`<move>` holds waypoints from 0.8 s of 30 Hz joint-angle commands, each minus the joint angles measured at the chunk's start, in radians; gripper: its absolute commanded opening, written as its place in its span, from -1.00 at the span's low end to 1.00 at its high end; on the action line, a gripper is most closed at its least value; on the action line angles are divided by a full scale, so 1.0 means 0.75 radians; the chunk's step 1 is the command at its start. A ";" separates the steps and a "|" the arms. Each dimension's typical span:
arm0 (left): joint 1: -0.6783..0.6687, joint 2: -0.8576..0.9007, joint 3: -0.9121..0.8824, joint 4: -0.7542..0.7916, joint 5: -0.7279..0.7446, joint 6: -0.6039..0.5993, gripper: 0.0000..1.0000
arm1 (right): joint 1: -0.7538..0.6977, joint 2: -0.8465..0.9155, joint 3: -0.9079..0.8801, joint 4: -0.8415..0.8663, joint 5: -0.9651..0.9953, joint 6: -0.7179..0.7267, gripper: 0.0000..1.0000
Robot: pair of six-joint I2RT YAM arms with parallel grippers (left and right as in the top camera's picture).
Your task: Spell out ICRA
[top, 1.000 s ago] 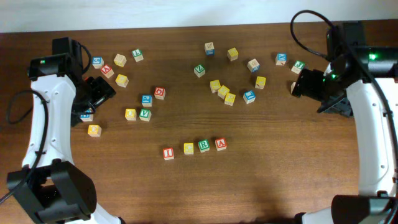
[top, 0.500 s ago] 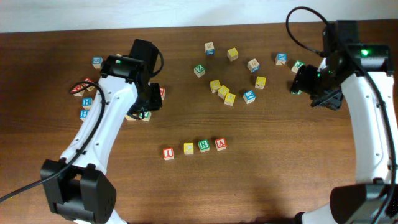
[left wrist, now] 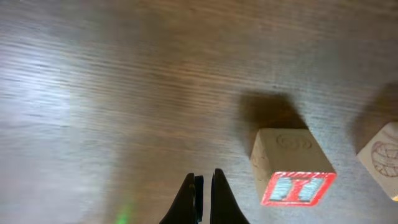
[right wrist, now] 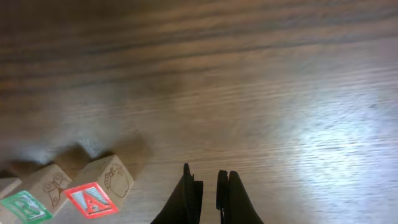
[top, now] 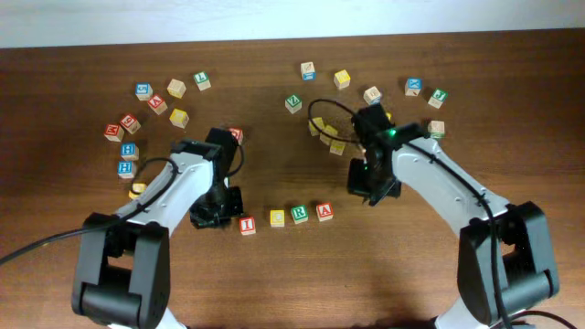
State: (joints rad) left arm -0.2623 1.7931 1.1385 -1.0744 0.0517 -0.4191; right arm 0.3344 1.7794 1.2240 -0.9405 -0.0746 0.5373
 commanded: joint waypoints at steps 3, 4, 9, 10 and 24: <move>0.001 -0.002 -0.101 0.100 0.122 -0.045 -1.00 | 0.117 -0.006 -0.066 0.139 -0.037 0.099 -0.91; -0.013 -0.002 -0.101 0.107 0.122 -0.048 -1.00 | 0.148 -0.006 -0.066 0.156 -0.035 0.099 -0.89; -0.078 0.004 -0.101 0.149 0.120 -0.078 -1.00 | 0.192 -0.005 -0.067 0.152 0.067 0.168 -0.87; -0.081 0.012 -0.101 0.157 0.121 -0.078 -1.00 | 0.192 -0.004 -0.067 0.145 0.068 0.168 -0.86; -0.096 0.073 -0.101 0.291 0.192 -0.078 -0.99 | 0.272 0.142 -0.067 0.144 -0.071 0.169 -0.90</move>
State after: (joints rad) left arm -0.3202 1.8332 1.0676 -0.8661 0.1730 -0.4683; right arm 0.5205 1.8809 1.1797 -0.8379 -0.1188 0.6552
